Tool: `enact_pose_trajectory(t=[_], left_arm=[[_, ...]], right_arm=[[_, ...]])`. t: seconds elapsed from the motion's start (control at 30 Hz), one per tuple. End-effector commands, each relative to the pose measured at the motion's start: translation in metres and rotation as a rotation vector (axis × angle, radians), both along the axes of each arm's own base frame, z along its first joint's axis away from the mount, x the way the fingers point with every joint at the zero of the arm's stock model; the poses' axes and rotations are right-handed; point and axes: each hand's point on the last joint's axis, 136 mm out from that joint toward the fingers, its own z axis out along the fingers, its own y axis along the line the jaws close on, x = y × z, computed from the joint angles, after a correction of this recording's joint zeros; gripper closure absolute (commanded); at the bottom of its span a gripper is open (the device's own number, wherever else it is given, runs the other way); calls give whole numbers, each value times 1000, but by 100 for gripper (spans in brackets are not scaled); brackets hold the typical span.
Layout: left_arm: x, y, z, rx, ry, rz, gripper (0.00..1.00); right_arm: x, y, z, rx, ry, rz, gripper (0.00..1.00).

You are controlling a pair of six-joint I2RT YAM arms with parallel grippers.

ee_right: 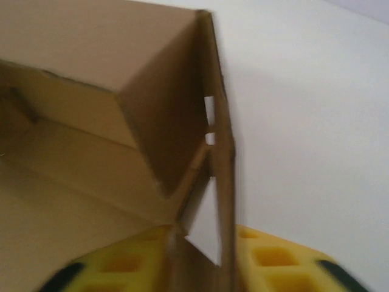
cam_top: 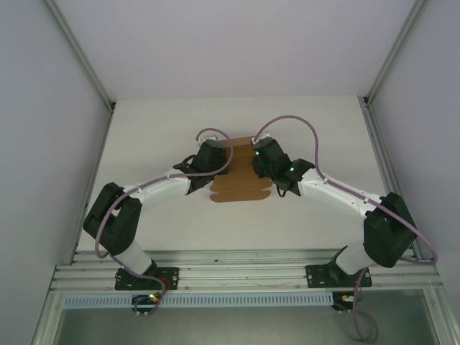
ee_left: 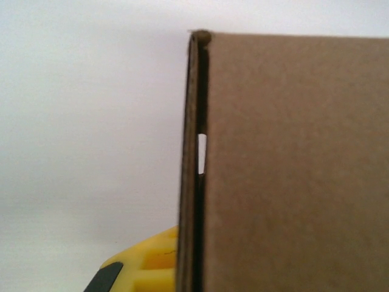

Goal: Assemble paper box

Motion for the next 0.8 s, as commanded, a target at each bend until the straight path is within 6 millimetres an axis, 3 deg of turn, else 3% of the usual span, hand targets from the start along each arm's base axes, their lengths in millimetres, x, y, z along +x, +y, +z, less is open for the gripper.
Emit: enact_pose_trajectory(t=[0.0, 0.03, 0.07, 0.17, 0.3, 0.37, 0.4, 0.5, 0.63, 0.7, 0.77], left_arm=[[4, 0, 21, -47, -45, 3, 100], [4, 1, 20, -53, -46, -1, 100], [4, 1, 20, -57, -47, -2, 100], [4, 3, 17, -67, -40, -5, 100], [4, 3, 19, -88, -58, -24, 100], [4, 4, 22, -95, -70, -31, 100], [4, 5, 22, -95, -71, -34, 100], [3, 6, 22, -94, -74, -41, 100], [2, 3, 23, -103, -83, -62, 100], [1, 0, 24, -110, -86, -82, 100], [1, -1, 25, -114, -88, -86, 100]], right_arm=[[-13, 28, 29, 147, -16, 168, 53], [-16, 31, 28, 164, -2, 193, 48], [-21, 31, 41, 189, -23, 211, 43], [-30, 22, 61, 217, -68, 220, 40], [-36, -6, 88, 255, -155, 158, 29], [-35, -30, 97, 268, -183, 92, 7], [-34, -42, 100, 269, -196, 60, 0], [-28, -86, 102, 285, -215, -69, 0], [-14, -142, 87, 300, -150, -216, 0], [-6, -150, 74, 311, -91, -222, 0], [4, -143, 63, 306, -44, -165, 0]])
